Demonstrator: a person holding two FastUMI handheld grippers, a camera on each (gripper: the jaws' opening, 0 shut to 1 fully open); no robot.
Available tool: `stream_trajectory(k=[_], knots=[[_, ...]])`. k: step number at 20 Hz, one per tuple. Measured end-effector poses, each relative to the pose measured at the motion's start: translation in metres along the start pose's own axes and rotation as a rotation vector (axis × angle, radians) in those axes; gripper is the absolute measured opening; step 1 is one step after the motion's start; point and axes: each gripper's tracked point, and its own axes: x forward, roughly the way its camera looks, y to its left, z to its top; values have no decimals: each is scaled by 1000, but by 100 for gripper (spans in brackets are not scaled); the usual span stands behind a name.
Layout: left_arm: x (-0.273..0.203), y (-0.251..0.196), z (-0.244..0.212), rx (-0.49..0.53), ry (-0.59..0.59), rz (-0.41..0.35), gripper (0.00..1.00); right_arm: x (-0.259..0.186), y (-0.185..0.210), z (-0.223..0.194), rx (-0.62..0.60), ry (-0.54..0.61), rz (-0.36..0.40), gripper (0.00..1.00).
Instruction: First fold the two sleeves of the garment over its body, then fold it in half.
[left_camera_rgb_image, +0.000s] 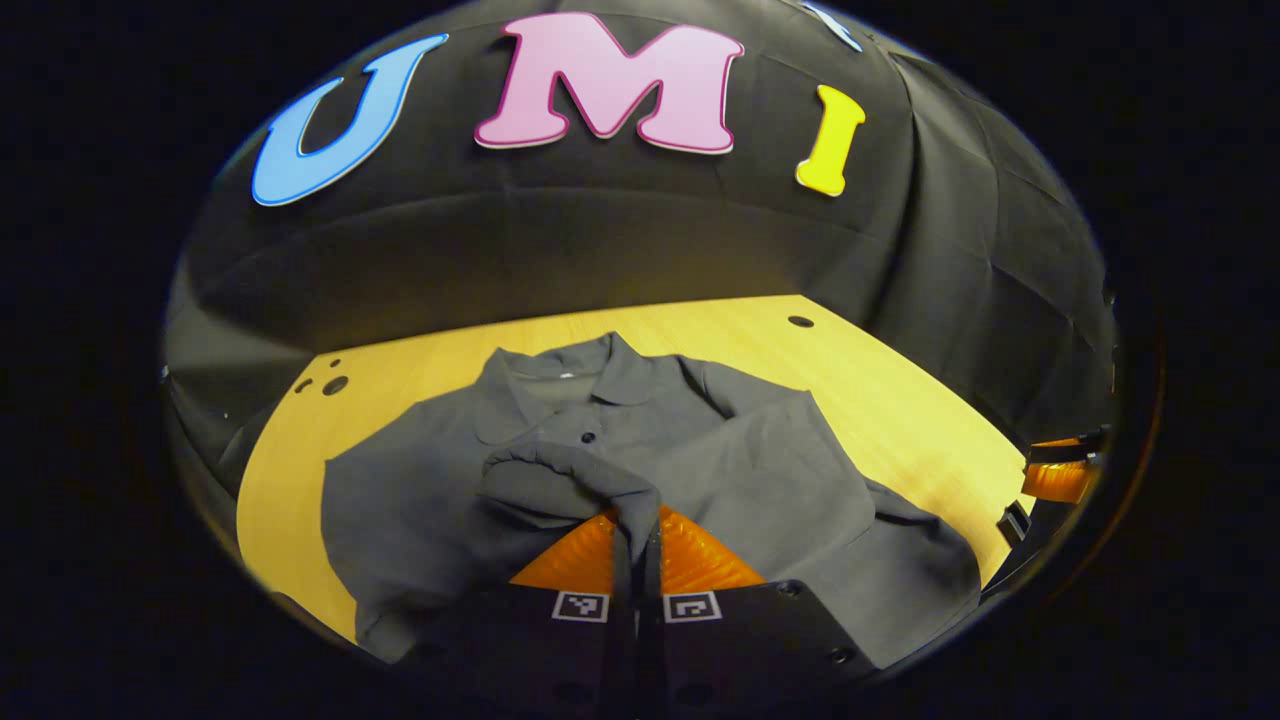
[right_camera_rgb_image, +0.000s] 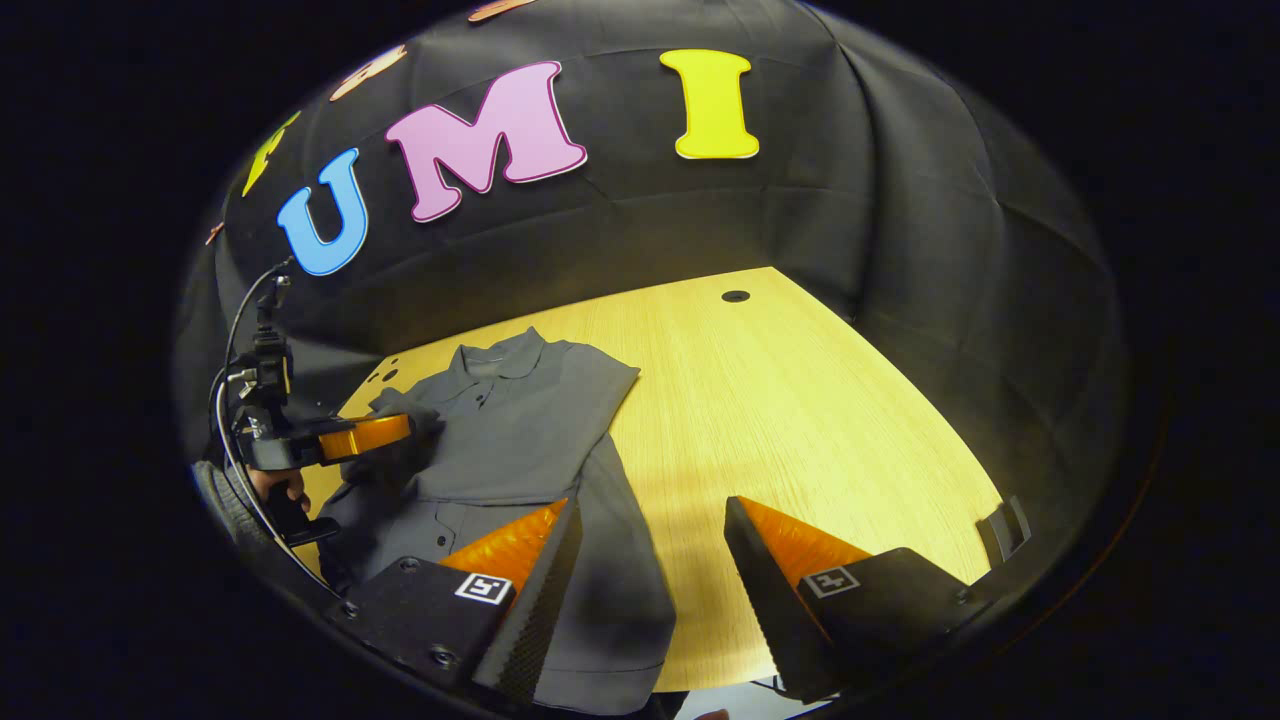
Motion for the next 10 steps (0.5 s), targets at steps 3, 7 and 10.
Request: stream_trajectory(k=[3, 7, 10], knots=[[10, -14, -9, -2, 35, -35, 10, 1, -2, -2, 3, 8, 1, 90], [9, -39, -7, 8, 27, -105, 48, 2, -1, -5, 0, 16, 6, 90], [0, -59, -4, 25, 5, -168, 87, 3, 4, -8, -6, 26, 15, 91]])
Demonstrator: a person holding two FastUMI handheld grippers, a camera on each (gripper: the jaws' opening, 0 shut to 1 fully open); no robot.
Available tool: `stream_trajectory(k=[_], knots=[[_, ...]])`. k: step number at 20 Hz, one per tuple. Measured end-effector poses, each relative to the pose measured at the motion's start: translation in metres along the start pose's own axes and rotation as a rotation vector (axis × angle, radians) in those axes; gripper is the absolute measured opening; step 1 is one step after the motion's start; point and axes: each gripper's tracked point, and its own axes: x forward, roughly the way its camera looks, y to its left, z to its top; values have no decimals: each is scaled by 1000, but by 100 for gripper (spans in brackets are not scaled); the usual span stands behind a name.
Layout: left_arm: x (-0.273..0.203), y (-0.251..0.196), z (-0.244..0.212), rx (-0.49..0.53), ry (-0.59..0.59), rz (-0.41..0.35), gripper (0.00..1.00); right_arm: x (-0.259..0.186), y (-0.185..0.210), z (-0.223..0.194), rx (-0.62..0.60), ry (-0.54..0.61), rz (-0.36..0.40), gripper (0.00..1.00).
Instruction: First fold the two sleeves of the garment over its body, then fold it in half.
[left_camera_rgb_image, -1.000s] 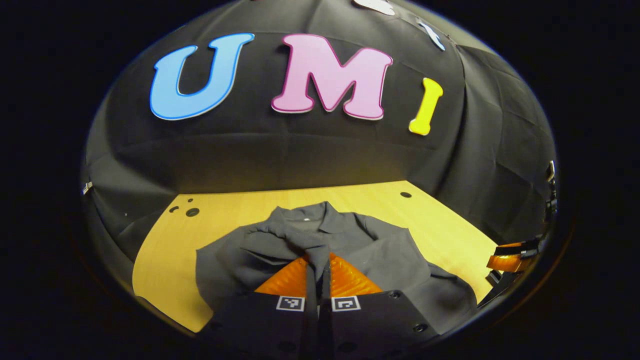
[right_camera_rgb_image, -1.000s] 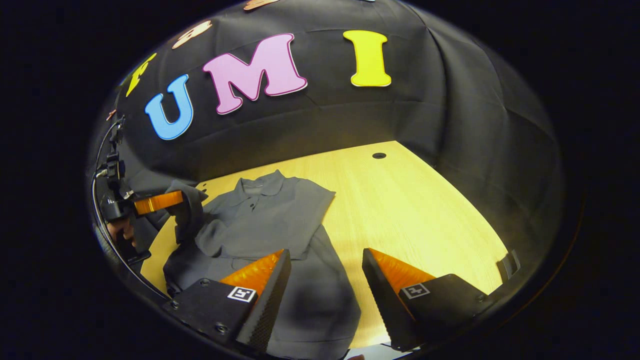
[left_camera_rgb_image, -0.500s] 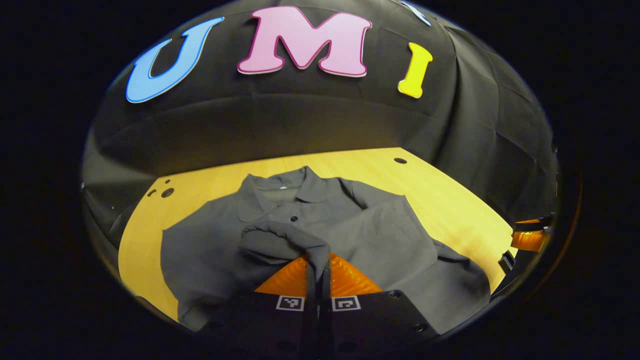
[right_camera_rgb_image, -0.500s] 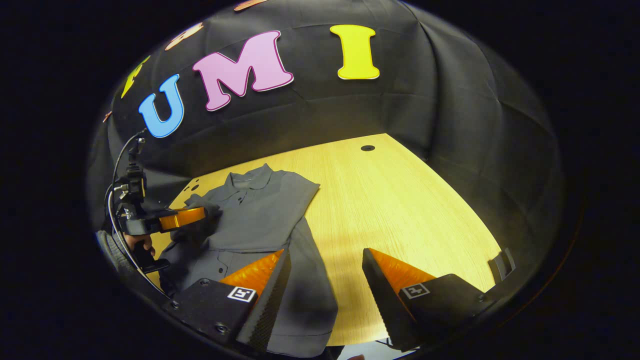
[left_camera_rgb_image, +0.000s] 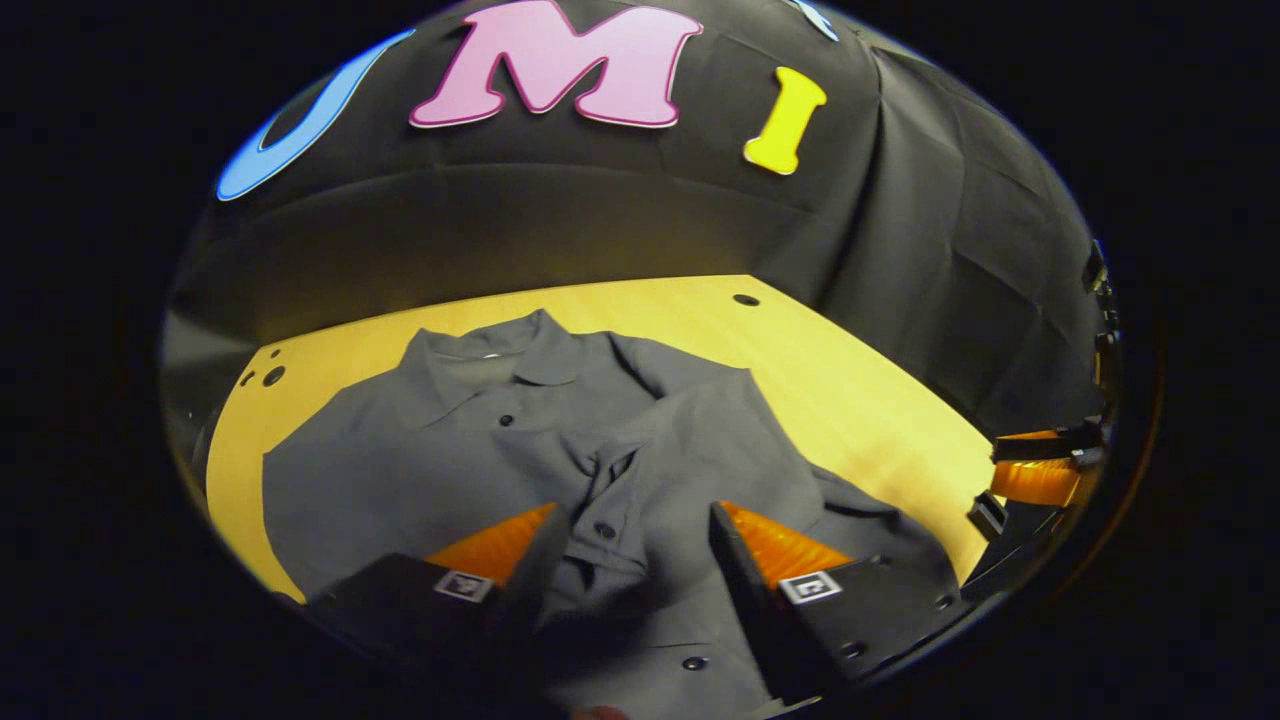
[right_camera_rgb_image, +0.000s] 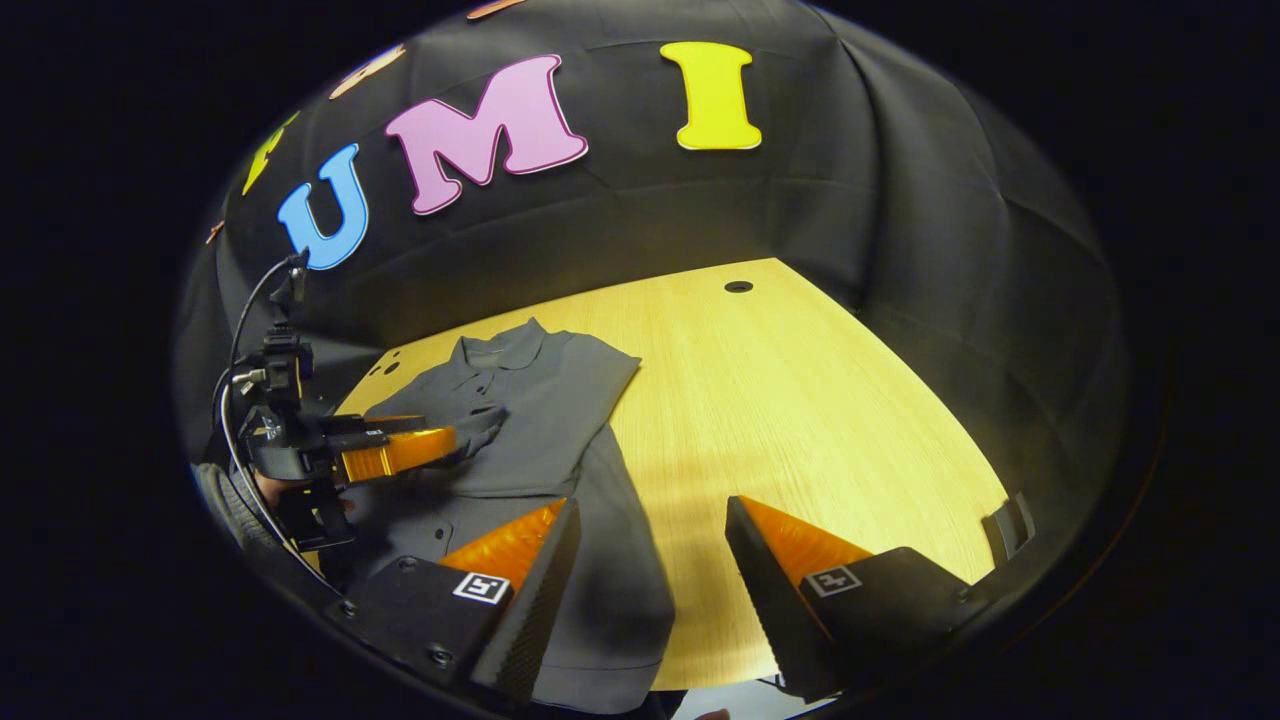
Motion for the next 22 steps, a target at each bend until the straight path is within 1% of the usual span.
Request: stream_trajectory(k=[1, 2, 3, 5, 6, 9, 12, 14, 16, 19, 22], knots=[[-11, -9, 4, -2, -13, -23, 99, 0, 1, -2, -5, 4, 4, 93], [-21, -16, 7, -9, -28, -42, 99, 0, 3, -5, -8, 10, 8, 93], [-30, -22, 9, -14, -39, -64, 96, -2, 5, -8, -10, 17, 14, 94], [-54, -29, 12, -20, -56, -96, 96, -4, 7, -16, -16, 33, 19, 99], [-68, -31, 12, -25, -63, -109, 96, -6, 7, -20, -22, 43, 18, 99], [-109, -22, 10, -43, -81, -109, 96, -15, 6, -37, -31, 78, 13, 99], [-148, 4, -3, -71, -89, -53, 96, -22, 7, -57, -38, 122, 16, 99], [-174, 25, -21, -91, -71, 6, 96, -26, 9, -70, -47, 151, 18, 99], [-194, 47, -46, -105, -35, 76, 96, -27, 12, -81, -53, 176, 20, 99], [-218, 76, -86, -142, 20, 161, 96, -28, 15, -96, -67, 210, 23, 99], [-237, 106, -129, -180, 80, 256, 96, -25, 16, -108, -85, 239, 18, 99]])
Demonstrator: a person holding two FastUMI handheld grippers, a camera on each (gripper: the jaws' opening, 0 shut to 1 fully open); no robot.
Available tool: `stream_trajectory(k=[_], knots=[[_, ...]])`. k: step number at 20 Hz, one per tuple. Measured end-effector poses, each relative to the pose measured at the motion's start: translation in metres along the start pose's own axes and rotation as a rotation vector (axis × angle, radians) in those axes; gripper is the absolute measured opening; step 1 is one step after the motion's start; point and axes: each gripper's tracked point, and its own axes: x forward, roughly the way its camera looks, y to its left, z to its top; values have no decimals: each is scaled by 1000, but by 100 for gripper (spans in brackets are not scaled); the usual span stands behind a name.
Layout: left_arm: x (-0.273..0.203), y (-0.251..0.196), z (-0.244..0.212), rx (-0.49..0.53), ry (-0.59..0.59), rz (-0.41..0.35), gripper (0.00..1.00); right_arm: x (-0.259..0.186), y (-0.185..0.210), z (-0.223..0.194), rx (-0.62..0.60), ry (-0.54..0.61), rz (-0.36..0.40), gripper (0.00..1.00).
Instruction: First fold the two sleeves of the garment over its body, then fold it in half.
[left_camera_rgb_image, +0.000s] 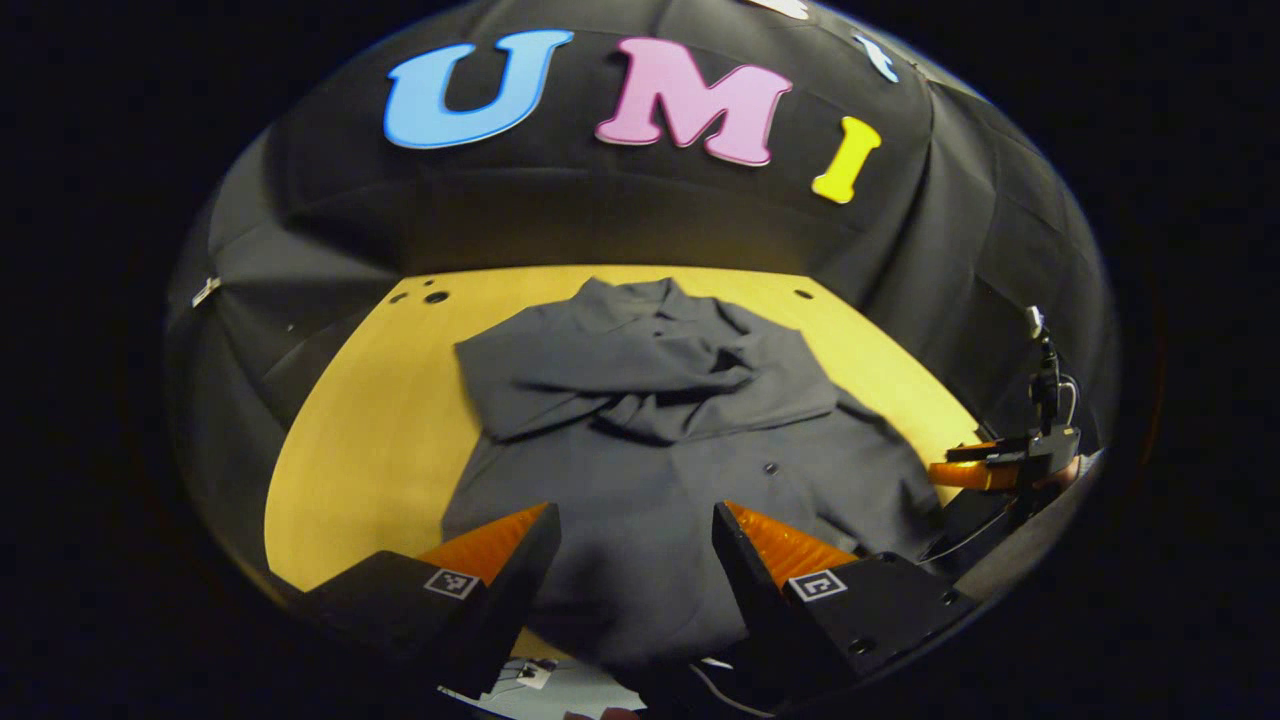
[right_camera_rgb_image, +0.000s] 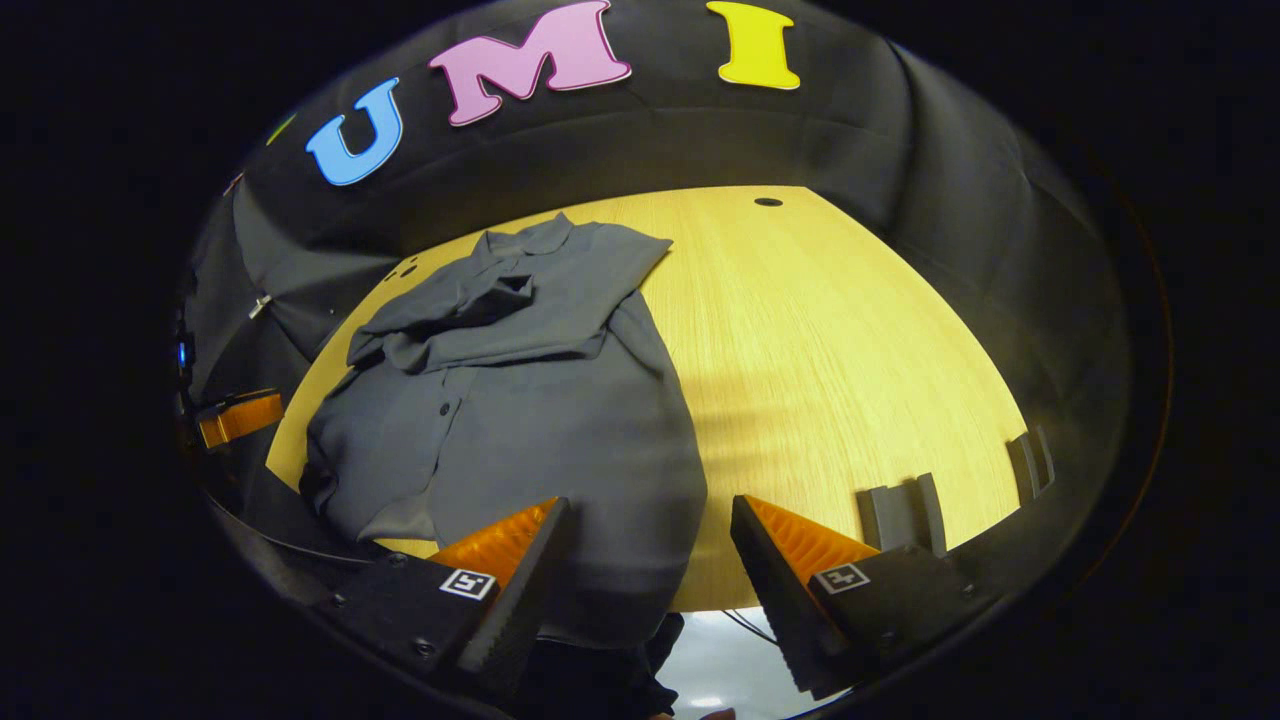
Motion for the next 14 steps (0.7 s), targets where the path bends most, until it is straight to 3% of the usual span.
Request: stream_trajectory(k=[5, 10, 12, 14], knots=[[1, 45, -63, -40, 111, 116, 96, 13, -1, -15, -21, 46, -31, 99], [30, 45, -101, -49, 241, 112, 96, 26, 8, -27, -72, 87, -38, 99], [34, 42, -96, -21, 228, 101, 94, 29, 8, -27, -103, 86, -47, 99], [39, 42, -96, -8, 241, 95, 98, 33, 9, -28, -133, 94, -65, 99]])
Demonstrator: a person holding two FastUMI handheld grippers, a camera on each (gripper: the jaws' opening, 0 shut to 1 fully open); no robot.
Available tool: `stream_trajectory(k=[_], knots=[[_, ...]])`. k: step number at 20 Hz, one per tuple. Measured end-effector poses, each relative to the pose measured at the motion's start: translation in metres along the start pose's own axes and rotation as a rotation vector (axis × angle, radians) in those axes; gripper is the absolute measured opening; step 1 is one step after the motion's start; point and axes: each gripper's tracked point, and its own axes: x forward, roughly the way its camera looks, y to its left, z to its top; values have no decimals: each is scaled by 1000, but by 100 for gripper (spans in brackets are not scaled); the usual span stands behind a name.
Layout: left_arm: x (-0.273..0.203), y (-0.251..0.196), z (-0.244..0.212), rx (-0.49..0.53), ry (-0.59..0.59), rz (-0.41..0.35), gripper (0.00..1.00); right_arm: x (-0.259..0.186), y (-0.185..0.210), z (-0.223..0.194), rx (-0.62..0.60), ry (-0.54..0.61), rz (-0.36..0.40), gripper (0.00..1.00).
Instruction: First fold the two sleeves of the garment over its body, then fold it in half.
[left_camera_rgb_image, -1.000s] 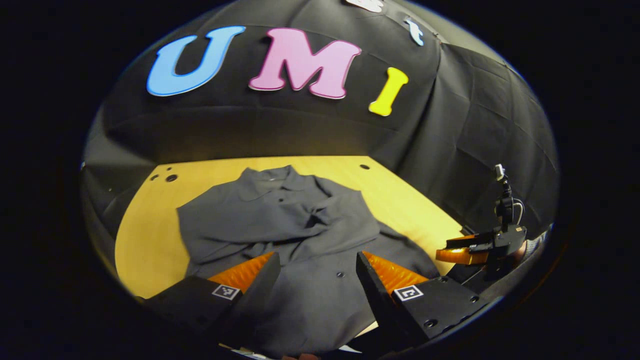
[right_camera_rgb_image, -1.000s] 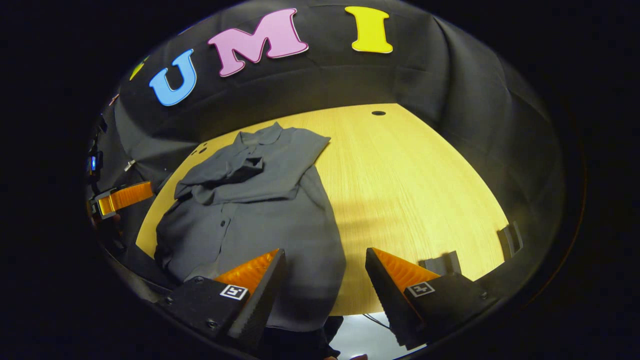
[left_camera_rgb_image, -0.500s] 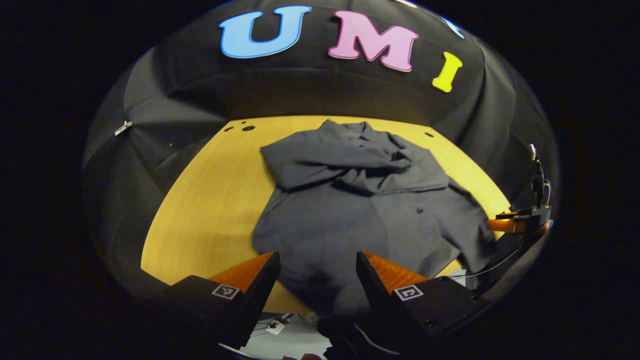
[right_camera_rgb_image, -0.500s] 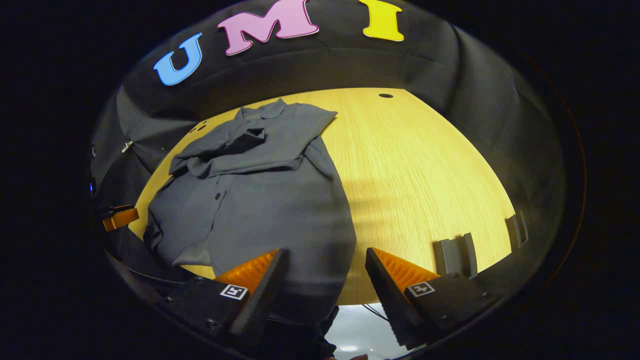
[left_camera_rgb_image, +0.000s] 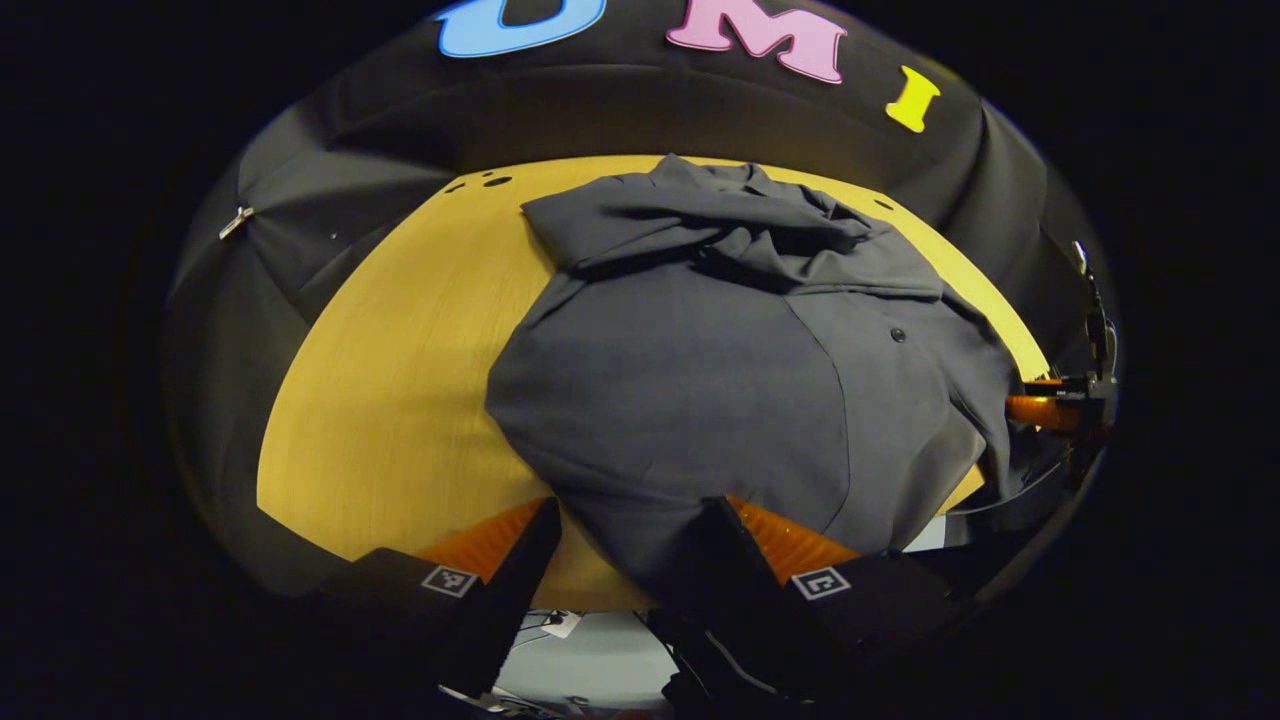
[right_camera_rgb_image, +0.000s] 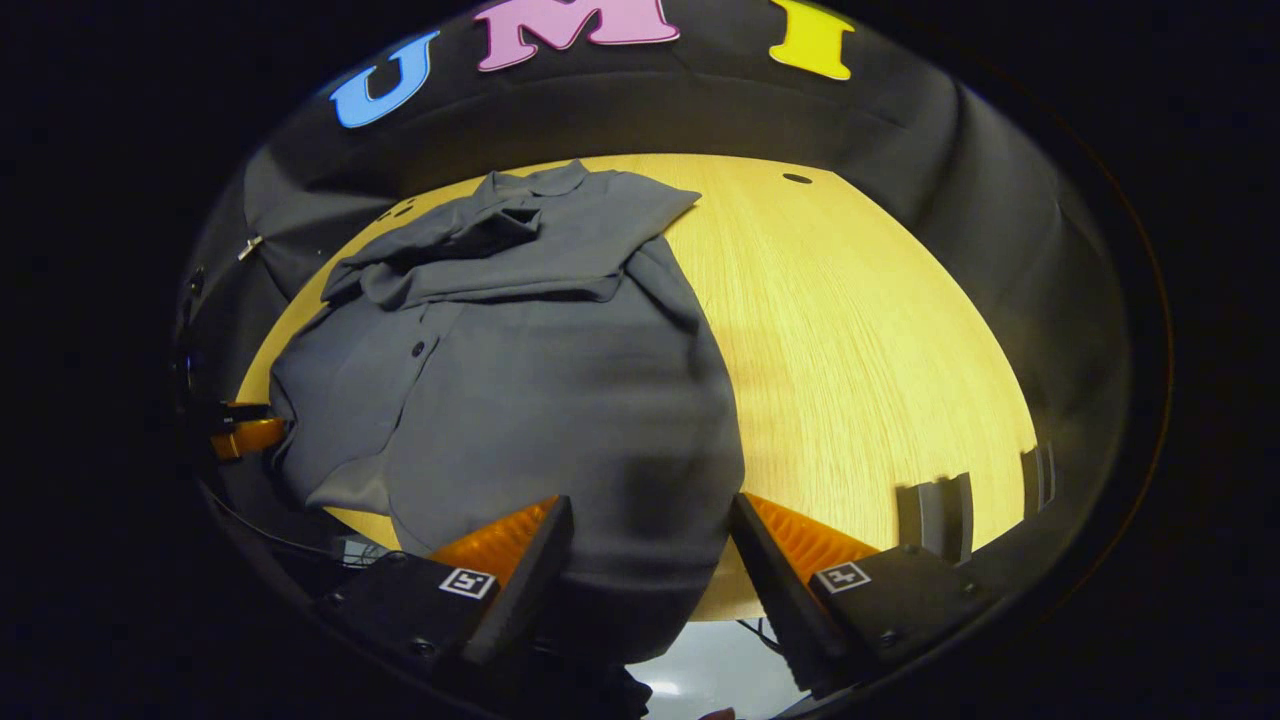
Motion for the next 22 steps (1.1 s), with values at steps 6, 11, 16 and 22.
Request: stream_trajectory(k=[6, 11, 16, 22], knots=[[3, -29, 6, 15, 22, -101, 29, 4, 27, 4, -13, 13, 102, 33], [-15, -27, 36, -12, -48, -101, 6, -10, 33, 47, 15, -92, 136, 5], [-56, -46, 123, -36, -242, -153, 6, -43, 35, 126, 34, -310, 142, 5], [-84, -41, 222, -108, -430, -185, 5, -57, 30, 201, 83, -472, 134, 5]])
